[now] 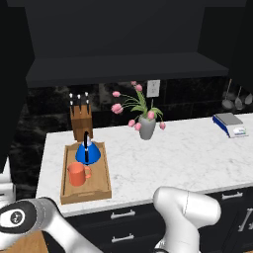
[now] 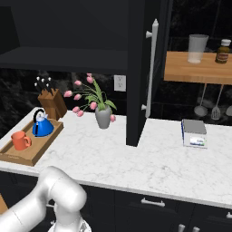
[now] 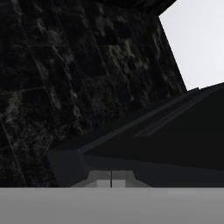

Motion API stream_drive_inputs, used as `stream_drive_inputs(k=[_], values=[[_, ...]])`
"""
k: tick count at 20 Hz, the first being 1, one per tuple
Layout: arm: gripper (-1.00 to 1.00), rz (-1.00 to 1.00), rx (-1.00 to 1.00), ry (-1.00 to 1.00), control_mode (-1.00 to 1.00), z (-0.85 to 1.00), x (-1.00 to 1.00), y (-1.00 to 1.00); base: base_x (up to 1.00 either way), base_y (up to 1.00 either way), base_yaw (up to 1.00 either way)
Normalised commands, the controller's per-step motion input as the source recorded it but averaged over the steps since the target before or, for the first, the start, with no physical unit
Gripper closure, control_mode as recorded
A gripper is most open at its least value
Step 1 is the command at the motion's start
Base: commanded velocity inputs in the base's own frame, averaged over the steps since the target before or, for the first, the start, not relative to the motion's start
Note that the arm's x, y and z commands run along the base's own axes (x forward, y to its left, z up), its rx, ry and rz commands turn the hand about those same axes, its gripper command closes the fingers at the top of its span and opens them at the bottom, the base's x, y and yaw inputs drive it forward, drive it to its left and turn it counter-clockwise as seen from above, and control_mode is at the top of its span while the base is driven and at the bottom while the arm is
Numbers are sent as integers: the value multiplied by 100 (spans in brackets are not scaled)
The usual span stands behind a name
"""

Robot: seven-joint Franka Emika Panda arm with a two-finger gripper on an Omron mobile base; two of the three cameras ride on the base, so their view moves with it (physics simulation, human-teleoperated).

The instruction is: Pick the kettle from the counter and place it on the tray. Then pick the mug from the cabinet and place it on the tray. Then close the cabinet doors.

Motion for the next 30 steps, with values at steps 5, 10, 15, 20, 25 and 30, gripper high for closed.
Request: stream_drive_inputs(k=[5, 10, 15, 20, 25, 30], values=[[100, -2, 0, -9, -100, 9, 3, 13, 0, 0, 0], [100, -8, 0, -19, -100, 22, 24, 15, 0, 0, 0], [100, -7, 0, -17, -100, 14, 28, 14, 0, 0, 0], [100, -7, 0, -27, -100, 14, 23, 28, 0, 0, 0], [100, -11, 0, -26, -100, 17, 11, 21, 0, 0, 0], [100, -10, 2, -20, -100, 7, -7, 0, 0, 0, 0]])
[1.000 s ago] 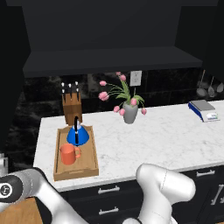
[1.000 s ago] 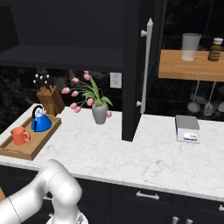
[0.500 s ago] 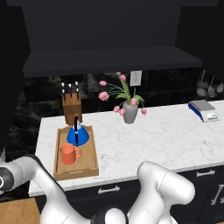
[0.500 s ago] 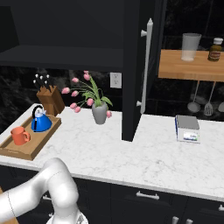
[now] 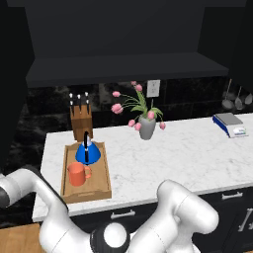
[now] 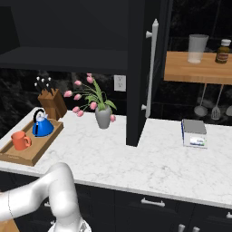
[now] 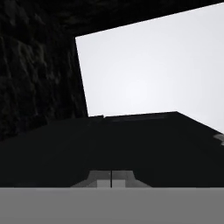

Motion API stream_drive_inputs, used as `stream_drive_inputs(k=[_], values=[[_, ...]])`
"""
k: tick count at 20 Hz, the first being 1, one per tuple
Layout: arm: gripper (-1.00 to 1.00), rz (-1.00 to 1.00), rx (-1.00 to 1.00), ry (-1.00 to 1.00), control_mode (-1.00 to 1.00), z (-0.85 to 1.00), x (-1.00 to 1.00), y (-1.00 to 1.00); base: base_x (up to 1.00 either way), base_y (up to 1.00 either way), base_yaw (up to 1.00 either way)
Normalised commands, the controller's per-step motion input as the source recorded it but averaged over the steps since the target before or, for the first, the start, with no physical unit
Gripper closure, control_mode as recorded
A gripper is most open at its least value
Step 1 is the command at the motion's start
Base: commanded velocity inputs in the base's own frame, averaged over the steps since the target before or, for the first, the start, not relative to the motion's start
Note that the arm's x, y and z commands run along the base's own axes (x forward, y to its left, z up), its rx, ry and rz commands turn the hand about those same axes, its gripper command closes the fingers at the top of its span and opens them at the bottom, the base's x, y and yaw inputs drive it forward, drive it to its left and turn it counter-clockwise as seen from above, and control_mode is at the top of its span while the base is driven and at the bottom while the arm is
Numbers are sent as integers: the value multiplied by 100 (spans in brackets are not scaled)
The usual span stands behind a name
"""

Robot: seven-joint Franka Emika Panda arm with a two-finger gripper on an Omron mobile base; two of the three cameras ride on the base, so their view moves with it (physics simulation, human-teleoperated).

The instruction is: Pick the kettle from the counter and place it on the tray. Then pick the mug from the cabinet and place it on the tray. Then close the cabinet doors.

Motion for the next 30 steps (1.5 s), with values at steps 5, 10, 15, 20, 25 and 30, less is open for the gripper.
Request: stream_drive_inputs(k=[5, 10, 15, 20, 25, 30], values=[[100, -4, 8, -18, -100, 26, -17, 0, 0, 0, 0], [100, 0, 13, -10, -100, 23, -27, -13, 0, 0, 0], [100, 1, 16, 0, -100, 0, -47, -56, 0, 0, 0], [100, 5, 15, 0, -100, 5, -37, -69, 0, 0, 0], [100, 0, 14, 0, -100, 33, -2, -38, 0, 0, 0], [100, 0, 9, 11, -100, 40, 0, -34, 0, 0, 0]])
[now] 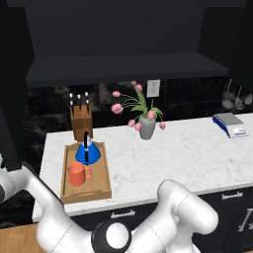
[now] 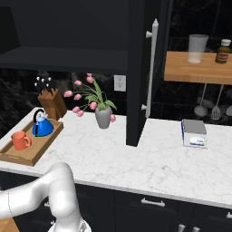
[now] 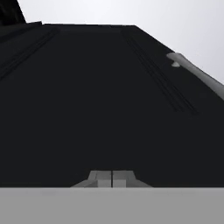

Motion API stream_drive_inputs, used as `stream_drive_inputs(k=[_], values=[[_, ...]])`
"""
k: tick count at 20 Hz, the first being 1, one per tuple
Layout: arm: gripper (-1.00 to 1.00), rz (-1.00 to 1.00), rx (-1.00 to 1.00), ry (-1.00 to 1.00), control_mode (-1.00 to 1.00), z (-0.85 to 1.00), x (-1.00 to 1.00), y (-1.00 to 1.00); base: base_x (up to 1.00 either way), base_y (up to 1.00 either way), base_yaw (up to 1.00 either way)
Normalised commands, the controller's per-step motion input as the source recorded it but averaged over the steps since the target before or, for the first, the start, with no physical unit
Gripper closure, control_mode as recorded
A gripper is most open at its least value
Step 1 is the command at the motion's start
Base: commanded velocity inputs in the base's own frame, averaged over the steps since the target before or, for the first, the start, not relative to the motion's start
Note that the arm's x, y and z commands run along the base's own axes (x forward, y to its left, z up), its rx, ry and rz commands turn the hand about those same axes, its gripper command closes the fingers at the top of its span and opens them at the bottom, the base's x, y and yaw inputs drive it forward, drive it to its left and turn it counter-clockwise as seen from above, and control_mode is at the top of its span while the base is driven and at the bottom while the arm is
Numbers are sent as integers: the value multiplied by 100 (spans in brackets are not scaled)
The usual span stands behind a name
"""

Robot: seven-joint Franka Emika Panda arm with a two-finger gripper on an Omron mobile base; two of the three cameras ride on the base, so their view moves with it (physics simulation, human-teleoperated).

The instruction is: Pick the kettle from the counter and place it on the tray. Then pick the mug from the cabinet and place it on the tray. Then close the cabinet doors.

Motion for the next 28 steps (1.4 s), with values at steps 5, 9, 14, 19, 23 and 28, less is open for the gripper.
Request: stream_drive_inputs(k=[5, 9, 14, 19, 23, 28], values=[[100, 0, 5, 13, -100, 38, -4, -51, 0, 0, 0], [100, 0, 0, 23, -100, 23, -19, -94, 0, 0, 0], [100, 1, 0, 36, -100, 25, -4, -98, 0, 0, 0], [100, 2, 0, 46, -100, 41, 0, -92, 0, 0, 0], [100, 4, 0, 43, -100, 37, 10, -93, 0, 0, 0], [100, 5, 0, 34, -100, 35, 13, -100, 0, 0, 0]])
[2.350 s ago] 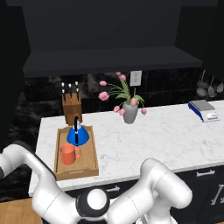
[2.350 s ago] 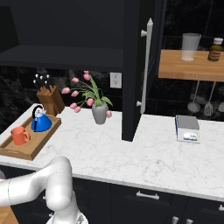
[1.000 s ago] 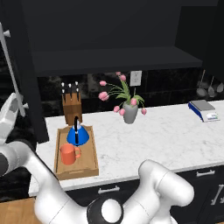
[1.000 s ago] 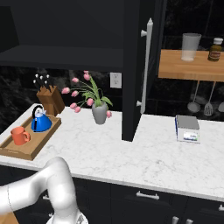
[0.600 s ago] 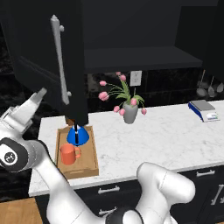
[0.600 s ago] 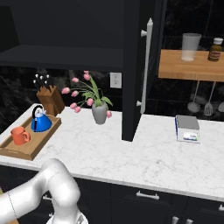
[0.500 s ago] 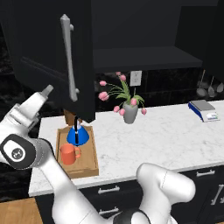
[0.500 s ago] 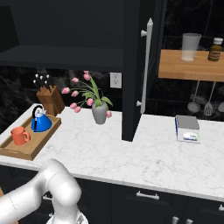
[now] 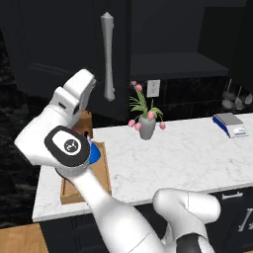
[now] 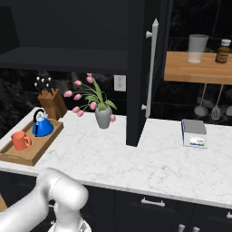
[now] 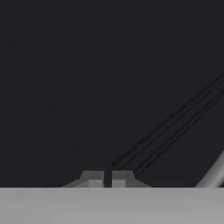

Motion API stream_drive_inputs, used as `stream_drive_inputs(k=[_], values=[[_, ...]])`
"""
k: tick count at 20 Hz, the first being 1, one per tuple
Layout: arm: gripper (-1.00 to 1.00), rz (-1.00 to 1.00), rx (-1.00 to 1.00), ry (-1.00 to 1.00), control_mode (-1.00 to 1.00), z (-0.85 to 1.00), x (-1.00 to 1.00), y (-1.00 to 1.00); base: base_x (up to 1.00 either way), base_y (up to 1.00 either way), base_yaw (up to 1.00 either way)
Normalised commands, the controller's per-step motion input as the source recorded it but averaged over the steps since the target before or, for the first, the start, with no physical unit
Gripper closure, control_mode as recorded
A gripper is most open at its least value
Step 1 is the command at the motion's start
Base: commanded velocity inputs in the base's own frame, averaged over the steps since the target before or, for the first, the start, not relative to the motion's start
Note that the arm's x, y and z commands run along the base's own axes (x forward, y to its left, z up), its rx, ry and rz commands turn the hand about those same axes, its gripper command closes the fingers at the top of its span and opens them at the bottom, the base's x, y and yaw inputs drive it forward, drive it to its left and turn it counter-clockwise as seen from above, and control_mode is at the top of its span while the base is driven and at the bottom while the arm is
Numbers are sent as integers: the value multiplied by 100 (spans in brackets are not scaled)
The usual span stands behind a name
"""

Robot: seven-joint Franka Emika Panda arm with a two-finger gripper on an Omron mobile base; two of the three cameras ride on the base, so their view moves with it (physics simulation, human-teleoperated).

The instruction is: Pick the kettle from the counter and place it on the tray. Then pick the mug from the cabinet and place it on the tray. Then close the cabinet doors.

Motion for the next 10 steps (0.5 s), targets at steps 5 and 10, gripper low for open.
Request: stream_drive_inputs(k=[5, 10], values=[[100, 10, 0, 41, -100, 35, 38, -100, 0, 0, 0], [100, 15, 4, 42, -100, 18, 72, -100, 0, 0, 0]])
